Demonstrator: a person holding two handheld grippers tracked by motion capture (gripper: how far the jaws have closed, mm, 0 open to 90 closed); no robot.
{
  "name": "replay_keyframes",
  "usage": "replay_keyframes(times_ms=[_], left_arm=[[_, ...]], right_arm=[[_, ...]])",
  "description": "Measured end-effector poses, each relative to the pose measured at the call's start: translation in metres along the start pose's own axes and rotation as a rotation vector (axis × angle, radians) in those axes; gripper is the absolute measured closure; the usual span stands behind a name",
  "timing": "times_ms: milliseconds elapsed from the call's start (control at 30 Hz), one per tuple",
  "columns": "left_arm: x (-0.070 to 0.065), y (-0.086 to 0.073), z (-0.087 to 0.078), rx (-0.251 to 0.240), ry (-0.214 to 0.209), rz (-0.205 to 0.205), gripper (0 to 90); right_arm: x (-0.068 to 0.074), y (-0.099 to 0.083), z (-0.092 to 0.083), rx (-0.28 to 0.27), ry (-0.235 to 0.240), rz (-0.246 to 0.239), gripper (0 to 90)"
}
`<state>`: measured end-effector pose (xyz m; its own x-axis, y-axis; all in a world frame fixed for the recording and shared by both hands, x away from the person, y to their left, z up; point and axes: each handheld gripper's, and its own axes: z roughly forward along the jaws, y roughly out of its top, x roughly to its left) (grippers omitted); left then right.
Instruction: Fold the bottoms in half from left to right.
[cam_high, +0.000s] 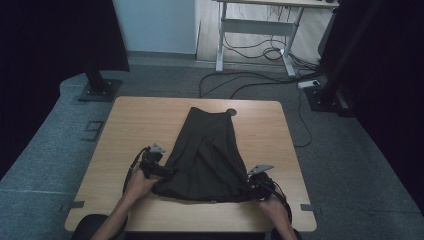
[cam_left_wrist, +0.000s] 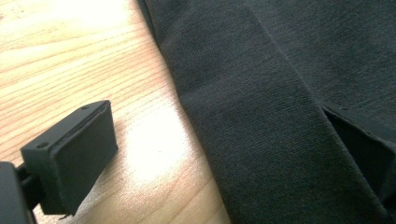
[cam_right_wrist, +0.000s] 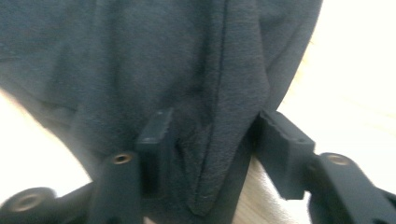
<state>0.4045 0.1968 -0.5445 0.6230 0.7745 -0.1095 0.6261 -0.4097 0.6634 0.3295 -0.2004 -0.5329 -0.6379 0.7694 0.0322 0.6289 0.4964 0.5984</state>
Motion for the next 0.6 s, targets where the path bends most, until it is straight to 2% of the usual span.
replay_keyframes(times_ms=[100,200,267,367,433,500,567,600], left_arm=[[0.001,0.001,-0.002,0.001,-0.017,-0.006,3.9],[-0.003,0.005,-0.01,-0.005,0.007,0.0,5.6],[-0.006,0.008,-0.019,-0.026,0.017,0.021,5.4],[-0.005,0.007,-0.04,-0.072,0.008,0.029,3.8],[0.0,0.003,-0.053,-0.097,0.026,0.026,3.8],[0.01,-0.005,-0.062,-0.104,0.039,0.003,3.7],[0.025,-0.018,-0.066,-0.079,0.072,-0.018,3.3],[0.029,-0.022,-0.066,-0.057,0.092,-0.017,2.9]], right_arm=[[-0.003,-0.001,0.0,0.001,-0.004,0.012,37.2],[-0.005,0.001,-0.003,-0.011,-0.002,0.013,29.8],[-0.004,0.003,-0.009,-0.055,0.011,0.024,26.7],[-0.004,0.008,-0.025,-0.159,0.012,0.029,22.4],[-0.007,0.01,-0.037,-0.241,-0.002,0.044,20.0],[-0.014,0.008,-0.044,-0.292,-0.032,0.075,16.9],[-0.026,0.003,-0.043,-0.295,-0.057,0.113,16.2],[-0.034,-0.001,-0.039,-0.277,-0.073,0.134,15.7]])
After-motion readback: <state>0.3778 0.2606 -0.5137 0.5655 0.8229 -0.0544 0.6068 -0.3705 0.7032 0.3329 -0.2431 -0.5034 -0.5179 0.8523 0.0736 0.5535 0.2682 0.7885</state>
